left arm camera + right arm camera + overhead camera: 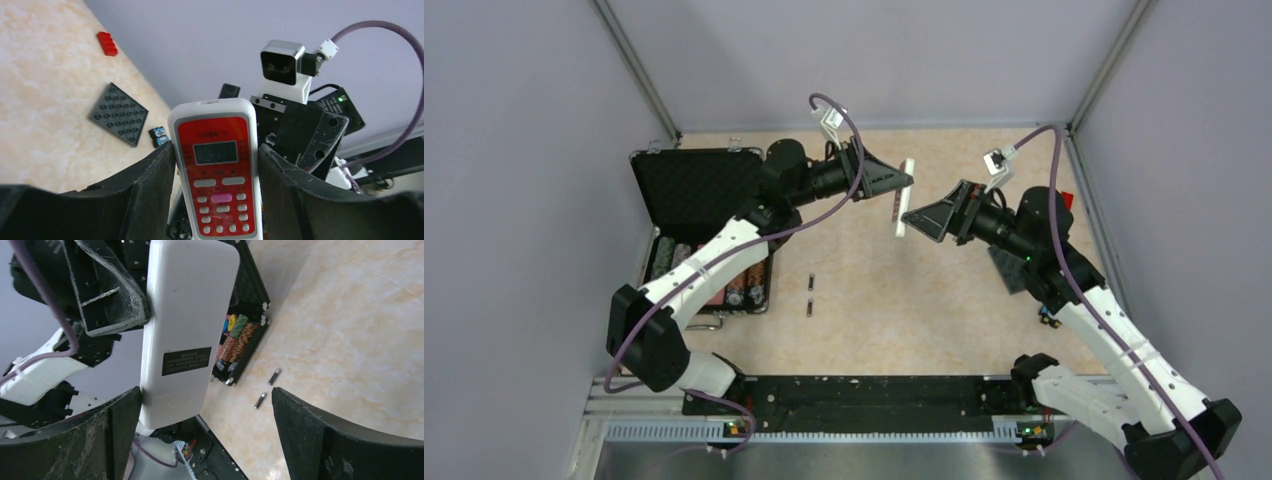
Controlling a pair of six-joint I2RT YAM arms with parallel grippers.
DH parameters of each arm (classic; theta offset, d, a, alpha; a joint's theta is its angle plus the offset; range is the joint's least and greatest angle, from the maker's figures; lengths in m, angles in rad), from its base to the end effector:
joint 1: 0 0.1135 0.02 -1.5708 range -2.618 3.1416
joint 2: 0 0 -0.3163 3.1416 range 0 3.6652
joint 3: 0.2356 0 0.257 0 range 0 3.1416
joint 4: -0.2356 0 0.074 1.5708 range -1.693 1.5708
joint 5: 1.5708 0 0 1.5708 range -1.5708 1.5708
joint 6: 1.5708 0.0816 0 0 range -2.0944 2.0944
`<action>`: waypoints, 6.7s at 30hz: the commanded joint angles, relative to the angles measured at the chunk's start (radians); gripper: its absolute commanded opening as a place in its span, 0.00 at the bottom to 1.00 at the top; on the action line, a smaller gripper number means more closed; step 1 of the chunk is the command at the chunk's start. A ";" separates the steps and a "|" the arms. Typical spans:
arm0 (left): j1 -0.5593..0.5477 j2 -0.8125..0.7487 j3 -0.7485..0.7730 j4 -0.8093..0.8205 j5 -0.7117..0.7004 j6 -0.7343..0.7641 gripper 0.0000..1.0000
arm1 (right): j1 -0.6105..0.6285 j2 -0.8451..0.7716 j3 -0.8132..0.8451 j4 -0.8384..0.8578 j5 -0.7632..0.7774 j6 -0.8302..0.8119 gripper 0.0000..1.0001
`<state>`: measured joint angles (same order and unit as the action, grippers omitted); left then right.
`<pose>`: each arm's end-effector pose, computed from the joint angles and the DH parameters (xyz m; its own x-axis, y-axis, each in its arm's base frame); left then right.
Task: Load the batteries into the remote control
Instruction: Pick up the remote control from the center of the board, then remove the battery cover from the remote control, then place the battery cover at the center of the board.
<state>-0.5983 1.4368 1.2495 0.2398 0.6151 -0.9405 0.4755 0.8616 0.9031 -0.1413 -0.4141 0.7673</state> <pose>0.2833 -0.2501 0.4468 -0.7307 -0.3004 -0.6130 0.5868 0.1826 -0.7889 0.1709 0.1249 0.4090 -0.6018 0.4050 -0.6884 -0.4964 0.4856 0.7196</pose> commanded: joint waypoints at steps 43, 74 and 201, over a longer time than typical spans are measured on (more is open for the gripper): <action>-0.046 -0.117 -0.067 0.057 -0.180 -0.041 0.80 | 0.062 0.191 0.171 -0.077 -0.099 -0.118 0.41; -0.098 0.086 0.291 -0.589 -0.365 0.202 0.24 | 0.268 0.355 0.356 -0.286 0.371 -0.466 0.43; 0.075 -0.575 -0.376 -0.361 -0.763 0.289 0.00 | 0.109 0.552 -0.115 -0.164 0.300 0.037 0.19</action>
<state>-0.5289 0.9020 0.8726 -0.1284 -0.1249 -0.6758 0.5858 1.4208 0.7727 -0.3012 -0.1558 0.8463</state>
